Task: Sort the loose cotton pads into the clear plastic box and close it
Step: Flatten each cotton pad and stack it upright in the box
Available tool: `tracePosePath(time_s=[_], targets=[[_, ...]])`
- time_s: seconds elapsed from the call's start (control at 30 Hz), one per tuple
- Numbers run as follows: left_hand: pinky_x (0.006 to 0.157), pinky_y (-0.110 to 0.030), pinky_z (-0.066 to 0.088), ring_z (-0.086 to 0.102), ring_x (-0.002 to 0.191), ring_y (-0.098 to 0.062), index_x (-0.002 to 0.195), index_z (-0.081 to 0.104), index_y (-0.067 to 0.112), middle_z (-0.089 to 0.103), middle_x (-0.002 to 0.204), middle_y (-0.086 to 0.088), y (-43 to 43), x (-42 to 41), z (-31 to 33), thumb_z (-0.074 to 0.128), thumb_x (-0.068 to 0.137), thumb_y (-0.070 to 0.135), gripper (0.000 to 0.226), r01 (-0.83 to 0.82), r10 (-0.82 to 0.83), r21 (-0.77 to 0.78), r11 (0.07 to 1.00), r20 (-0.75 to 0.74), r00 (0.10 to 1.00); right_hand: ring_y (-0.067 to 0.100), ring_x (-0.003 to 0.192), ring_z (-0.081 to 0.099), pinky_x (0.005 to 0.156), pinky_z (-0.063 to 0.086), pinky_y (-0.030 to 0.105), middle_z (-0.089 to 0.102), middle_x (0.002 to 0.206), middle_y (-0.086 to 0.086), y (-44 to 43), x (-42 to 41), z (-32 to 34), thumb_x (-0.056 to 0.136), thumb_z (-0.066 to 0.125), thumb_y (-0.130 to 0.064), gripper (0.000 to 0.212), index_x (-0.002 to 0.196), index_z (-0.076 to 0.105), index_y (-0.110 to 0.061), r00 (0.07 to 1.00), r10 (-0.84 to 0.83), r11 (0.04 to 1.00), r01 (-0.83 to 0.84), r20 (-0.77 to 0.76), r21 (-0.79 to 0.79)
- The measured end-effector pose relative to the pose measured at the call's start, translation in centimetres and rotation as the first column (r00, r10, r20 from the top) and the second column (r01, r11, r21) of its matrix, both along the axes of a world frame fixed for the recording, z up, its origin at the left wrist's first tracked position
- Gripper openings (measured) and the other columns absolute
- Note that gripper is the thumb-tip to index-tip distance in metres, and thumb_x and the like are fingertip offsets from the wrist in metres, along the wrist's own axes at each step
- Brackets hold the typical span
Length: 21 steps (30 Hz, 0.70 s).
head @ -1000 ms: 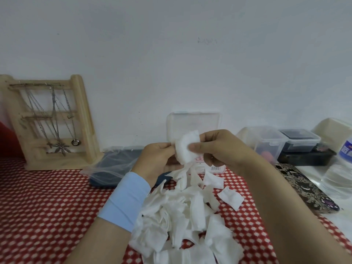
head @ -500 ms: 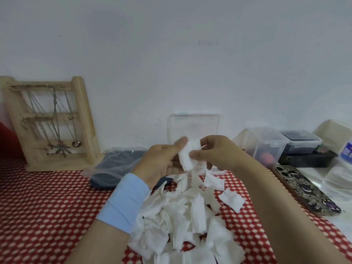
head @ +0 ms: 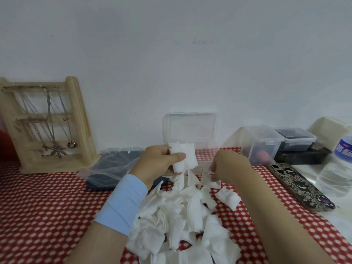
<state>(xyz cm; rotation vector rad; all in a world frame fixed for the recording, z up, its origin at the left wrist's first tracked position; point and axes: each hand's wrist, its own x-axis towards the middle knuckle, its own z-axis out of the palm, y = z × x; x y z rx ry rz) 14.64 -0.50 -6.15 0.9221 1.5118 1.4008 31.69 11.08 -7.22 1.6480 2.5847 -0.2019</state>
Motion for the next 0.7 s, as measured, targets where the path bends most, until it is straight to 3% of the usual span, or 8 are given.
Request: tracePosePath(time_s=[0.17, 0.27, 0.33, 0.4, 0.5, 0.57, 0.63, 0.7], targets=[[0.066, -0.034, 0.063, 0.076, 0.087, -0.029, 0.097, 0.073, 0.000, 0.077, 0.097, -0.015, -0.2, -0.1, 0.5, 0.068, 0.093, 0.010, 0.012, -0.025, 0.025, -0.004, 1.000, 0.084, 0.996, 0.024, 0.102, 0.064, 0.091, 0.054, 0.036, 0.066, 0.112, 0.003, -0.9, -0.9, -0.6, 0.086, 0.077, -0.026, 0.043, 0.125, 0.063, -0.014, 0.993, 0.031, 0.998, -0.025, 0.115, -0.058], [0.062, -0.030, 0.062, 0.076, 0.085, -0.027, 0.097, 0.073, 0.002, 0.077, 0.097, -0.015, -0.3, -0.1, 0.6, 0.069, 0.093, 0.009, 0.009, -0.033, 0.032, 0.009, 0.999, 0.104, 0.994, 0.020, 0.092, 0.062, 0.089, 0.054, 0.034, 0.063, 0.097, 0.000, -1.0, -0.1, 0.1, 0.087, 0.075, -0.026, 0.034, 0.116, 0.066, -0.011, 0.994, 0.081, 0.990, -0.072, 0.071, -0.118], [0.061, -0.028, 0.061, 0.076, 0.084, -0.024, 0.096, 0.074, 0.005, 0.077, 0.096, -0.012, -0.4, -0.1, 0.6, 0.070, 0.092, 0.009, 0.007, -0.050, 0.048, 0.021, 0.999, 0.090, 0.995, 0.014, 0.083, 0.062, 0.080, 0.052, 0.027, 0.065, 0.088, -0.004, -1.3, 0.7, 1.5, 0.088, 0.074, -0.028, 0.016, 0.098, 0.070, -0.016, 0.994, 0.085, 0.985, -0.095, -0.071, -0.142], [0.060, -0.027, 0.061, 0.077, 0.079, -0.020, 0.092, 0.075, 0.006, 0.078, 0.089, -0.007, -0.4, -0.1, 0.6, 0.071, 0.091, 0.008, 0.004, -0.073, 0.071, 0.034, 0.997, 0.078, 0.994, 0.011, 0.077, 0.065, 0.070, 0.047, 0.022, 0.069, 0.082, -0.004, -1.9, 1.6, 3.7, 0.088, 0.075, -0.031, 0.014, 0.084, 0.069, -0.020, 0.940, 0.033, 0.989, -0.080, -0.339, -0.127], [0.059, -0.024, 0.060, 0.077, 0.073, -0.016, 0.087, 0.075, 0.009, 0.079, 0.081, -0.001, -0.4, -0.2, 0.6, 0.072, 0.091, 0.009, 0.005, -0.091, 0.089, 0.047, 0.995, 0.056, 0.995, 0.017, 0.077, 0.074, 0.069, 0.053, 0.025, 0.078, 0.084, 0.000, -3.3, 2.4, 6.8, 0.088, 0.076, -0.033, 0.014, 0.092, 0.076, -0.019, 0.643, -0.052, 0.979, -0.117, -0.764, -0.164], [0.062, -0.025, 0.060, 0.077, 0.078, -0.019, 0.092, 0.076, 0.006, 0.079, 0.087, -0.006, -0.5, -0.2, 0.7, 0.072, 0.091, 0.011, 0.007, -0.075, 0.072, 0.046, 0.996, 0.063, 0.995, 0.016, 0.065, 0.070, 0.065, 0.052, 0.026, 0.078, 0.081, 0.005, -4.3, 2.3, 7.7, 0.088, 0.076, -0.027, 0.014, 0.095, 0.078, -0.015, 0.530, -0.065, 0.937, -0.259, -0.845, -0.234], [0.065, -0.027, 0.061, 0.077, 0.082, -0.022, 0.098, 0.076, 0.001, 0.079, 0.092, -0.011, -0.4, -0.1, 0.8, 0.072, 0.091, 0.014, 0.015, -0.051, 0.047, 0.046, 0.998, 0.077, 0.996, 0.012, 0.055, 0.058, 0.057, 0.045, 0.024, 0.074, 0.070, 0.007, -4.9, 1.5, 7.3, 0.085, 0.079, -0.027, 0.016, 0.092, 0.078, -0.012, 0.555, -0.045, 0.910, -0.320, -0.831, -0.263], [0.066, -0.029, 0.062, 0.077, 0.085, -0.025, 0.099, 0.076, -0.001, 0.078, 0.093, -0.014, -0.4, 0.0, 0.9, 0.071, 0.093, 0.016, 0.019, -0.021, 0.018, 0.049, 0.999, 0.069, 0.997, 0.012, 0.053, 0.051, 0.055, 0.042, 0.023, 0.069, 0.061, 0.005, -4.8, 0.4, 6.5, 0.083, 0.082, -0.034, 0.015, 0.084, 0.080, -0.019, 0.636, -0.024, 0.929, -0.271, -0.771, -0.253]])
